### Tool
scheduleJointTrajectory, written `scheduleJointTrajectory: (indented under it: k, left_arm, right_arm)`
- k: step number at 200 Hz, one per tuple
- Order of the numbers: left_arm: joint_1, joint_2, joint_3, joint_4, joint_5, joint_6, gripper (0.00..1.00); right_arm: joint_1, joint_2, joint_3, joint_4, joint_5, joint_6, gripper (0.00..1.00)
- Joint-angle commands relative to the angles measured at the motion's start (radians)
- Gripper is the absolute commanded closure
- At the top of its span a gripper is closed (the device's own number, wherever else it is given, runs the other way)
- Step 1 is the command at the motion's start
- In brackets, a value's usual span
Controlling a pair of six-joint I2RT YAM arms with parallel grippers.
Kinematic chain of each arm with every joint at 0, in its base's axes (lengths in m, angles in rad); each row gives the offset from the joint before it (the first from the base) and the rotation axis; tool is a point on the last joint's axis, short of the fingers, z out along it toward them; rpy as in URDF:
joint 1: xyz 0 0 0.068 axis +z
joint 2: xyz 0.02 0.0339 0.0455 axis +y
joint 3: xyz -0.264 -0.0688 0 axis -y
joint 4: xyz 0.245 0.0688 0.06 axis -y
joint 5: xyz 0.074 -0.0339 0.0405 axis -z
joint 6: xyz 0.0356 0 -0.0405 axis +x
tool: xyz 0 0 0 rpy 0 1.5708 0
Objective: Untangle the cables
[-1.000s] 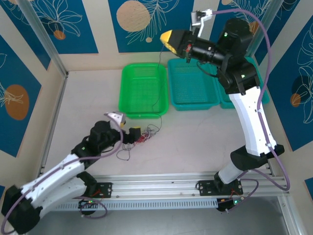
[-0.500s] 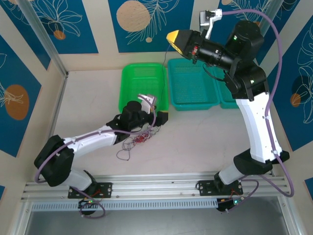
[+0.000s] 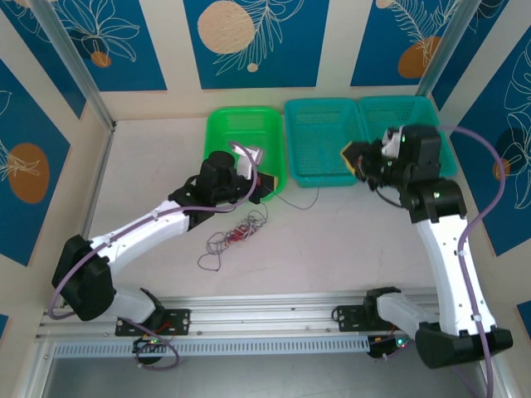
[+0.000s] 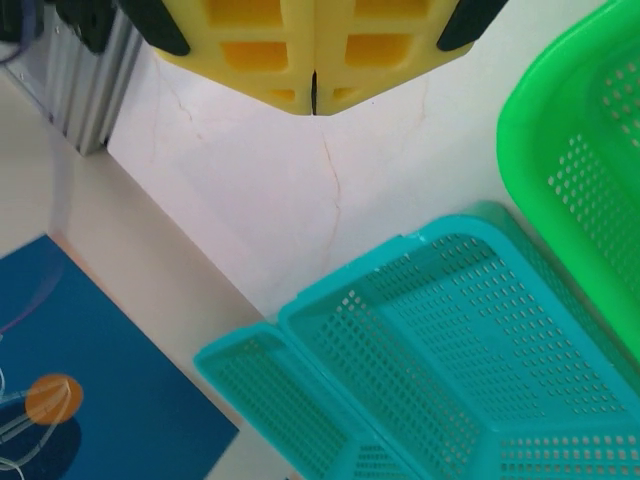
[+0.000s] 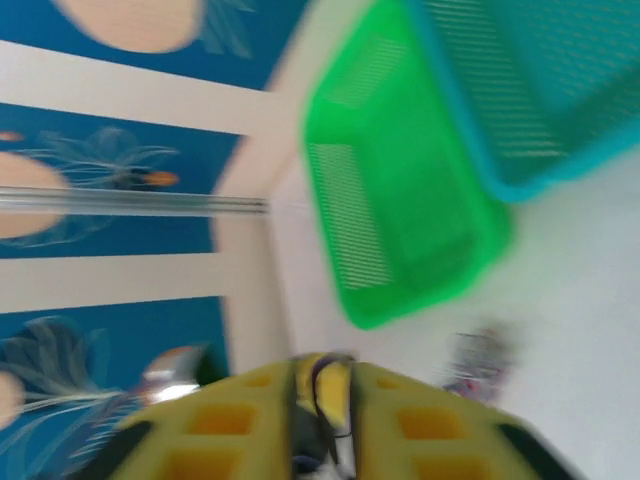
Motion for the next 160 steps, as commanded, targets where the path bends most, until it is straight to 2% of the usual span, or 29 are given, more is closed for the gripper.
scheduleJointTrajectory:
  k: [1, 22, 43, 67, 85, 119, 124, 135, 145, 160]
  left_arm:
    - [0.006, -0.021, 0.049, -0.162, 0.065, 0.08, 1.0]
    - [0.004, 0.014, 0.068, -0.221, 0.052, 0.087, 1.0]
    - [0.002, 0.053, 0.09, -0.265, 0.018, 0.09, 1.0]
    - [0.001, 0.073, 0.094, -0.265, -0.006, 0.103, 1.0]
    - [0.001, 0.085, 0.104, -0.286, -0.028, 0.122, 1.0]
    - [0.002, 0.099, 0.107, -0.334, -0.069, 0.148, 1.0]
    - [0.003, 0.097, 0.103, -0.334, -0.07, 0.15, 1.0]
    - [0.003, 0.089, 0.094, -0.325, -0.054, 0.159, 1.0]
    - [0.004, 0.08, 0.089, -0.31, -0.025, 0.165, 1.0]
    - [0.003, 0.08, 0.088, -0.293, 0.036, 0.188, 1.0]
  right_arm:
    - [-0.034, -0.118, -0.128, -0.135, 0.046, 0.02, 0.58]
    - [-0.052, -0.178, -0.213, -0.128, -0.045, 0.037, 0.34]
    - [-0.039, -0.208, -0.239, -0.085, -0.153, -0.057, 0.2]
    - [-0.003, -0.266, -0.247, -0.17, -0.036, -0.201, 0.09]
    - [-0.006, -0.353, -0.267, -0.159, 0.059, -0.238, 0.0]
    - [-0.035, -0.456, -0.309, -0.028, 0.174, -0.227, 0.0]
    - [-0.039, -0.448, -0.308, 0.017, 0.143, -0.268, 0.01]
    - [-0.036, -0.403, -0.301, 0.13, -0.029, -0.353, 0.08]
    - [-0.018, -0.342, -0.29, 0.203, -0.158, -0.398, 0.1]
    - [0.063, -0.256, -0.292, 0.263, -0.221, -0.531, 0.1]
